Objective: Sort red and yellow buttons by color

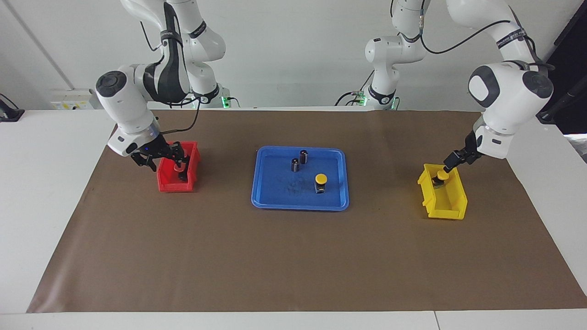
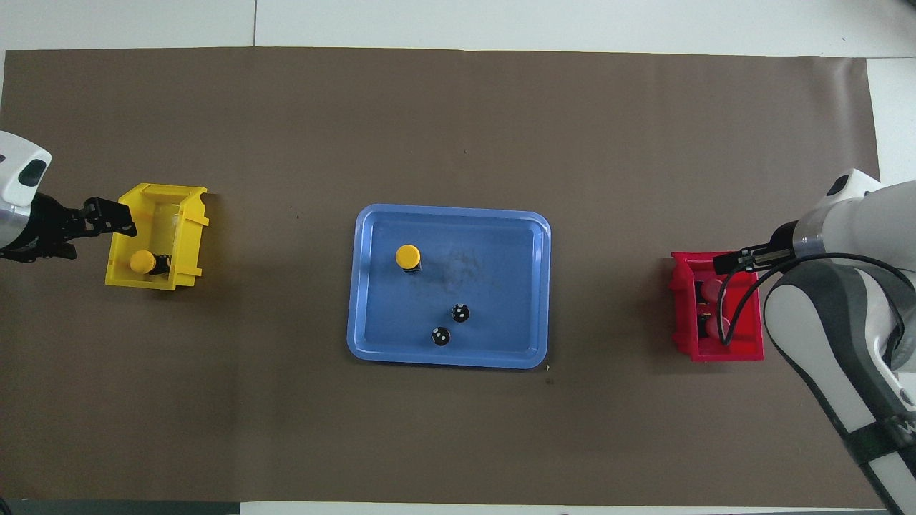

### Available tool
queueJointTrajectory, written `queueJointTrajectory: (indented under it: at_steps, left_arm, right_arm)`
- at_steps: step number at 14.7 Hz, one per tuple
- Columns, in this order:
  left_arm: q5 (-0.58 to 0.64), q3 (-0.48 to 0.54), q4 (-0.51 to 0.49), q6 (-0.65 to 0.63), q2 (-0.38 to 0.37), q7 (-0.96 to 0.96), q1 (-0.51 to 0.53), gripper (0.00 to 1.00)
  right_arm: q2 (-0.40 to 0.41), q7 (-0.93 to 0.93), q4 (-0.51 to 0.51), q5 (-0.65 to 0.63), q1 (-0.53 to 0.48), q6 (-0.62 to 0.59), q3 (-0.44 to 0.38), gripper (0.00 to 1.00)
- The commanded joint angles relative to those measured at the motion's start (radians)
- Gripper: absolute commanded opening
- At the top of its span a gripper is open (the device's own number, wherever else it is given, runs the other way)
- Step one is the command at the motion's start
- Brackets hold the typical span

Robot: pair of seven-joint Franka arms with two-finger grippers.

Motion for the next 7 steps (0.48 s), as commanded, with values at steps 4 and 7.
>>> queueJointTrajectory:
  at_steps: [4,7]
  left_arm:
    - [0.005,-0.009,-0.002,0.058,-0.018,-0.314,-0.225,1.0]
    - [0.005,-0.008,-0.002,0.145,0.039,-0.555,-0.44,1.0]
  right_arm:
    - [0.022,0.044,0.384,0.0,-0.016,-0.39,0.008,1.0]
    - [0.031,0.099,0.484,-0.004,-0.016,-0.514,0.007,1.0]
